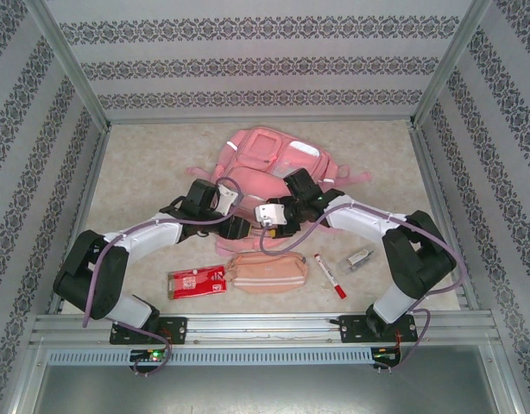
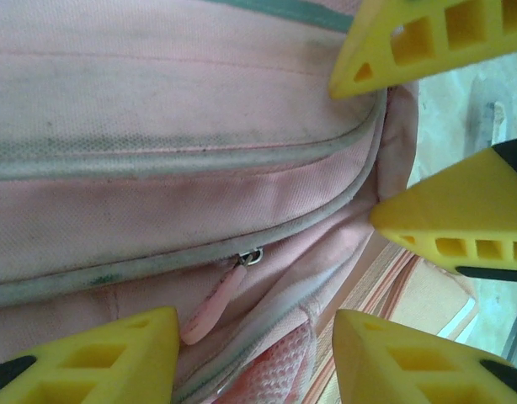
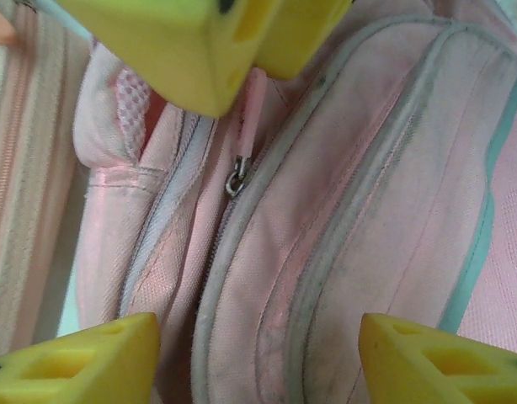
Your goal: Pack the student bag
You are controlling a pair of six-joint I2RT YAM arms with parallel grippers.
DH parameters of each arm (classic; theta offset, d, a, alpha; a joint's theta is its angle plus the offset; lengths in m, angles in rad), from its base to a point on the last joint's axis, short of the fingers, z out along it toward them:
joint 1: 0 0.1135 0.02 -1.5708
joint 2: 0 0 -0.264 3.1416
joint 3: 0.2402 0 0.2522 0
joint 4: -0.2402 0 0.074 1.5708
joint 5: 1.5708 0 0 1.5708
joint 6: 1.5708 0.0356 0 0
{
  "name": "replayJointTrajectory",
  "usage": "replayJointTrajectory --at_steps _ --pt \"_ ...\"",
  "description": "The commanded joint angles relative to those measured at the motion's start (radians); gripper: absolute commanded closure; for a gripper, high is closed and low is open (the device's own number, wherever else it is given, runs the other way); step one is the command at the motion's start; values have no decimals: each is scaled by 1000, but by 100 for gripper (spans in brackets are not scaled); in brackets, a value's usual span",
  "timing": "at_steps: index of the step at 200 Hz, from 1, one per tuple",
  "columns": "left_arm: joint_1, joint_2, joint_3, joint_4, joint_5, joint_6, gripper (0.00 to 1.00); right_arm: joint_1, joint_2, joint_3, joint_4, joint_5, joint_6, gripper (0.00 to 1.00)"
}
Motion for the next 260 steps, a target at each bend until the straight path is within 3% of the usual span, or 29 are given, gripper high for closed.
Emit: replayJointTrajectory --at_steps 1,49,69,91,107,199,260 --pt "-9 16 5 -62 -39 59 49 27 34 -9 69 163 25 39" --pt "-9 60 40 -58 -59 83 50 26 46 -1 120 189 32 47" --pt "-8 71 52 -58 -54 83 50 28 50 5 116 209 29 60" --pt "-7 77 63 -73 -62 96 50 36 50 -9 145 296 -3 88" --pt "-5 80 73 -87 -68 112 50 39 27 -41 199 321 -30 100" --pt "58 142 127 -19 -32 159 49 -8 -77 -68 287 158 22 100" --pt "64 176 147 48 11 171 46 -15 -86 -87 310 131 58 100"
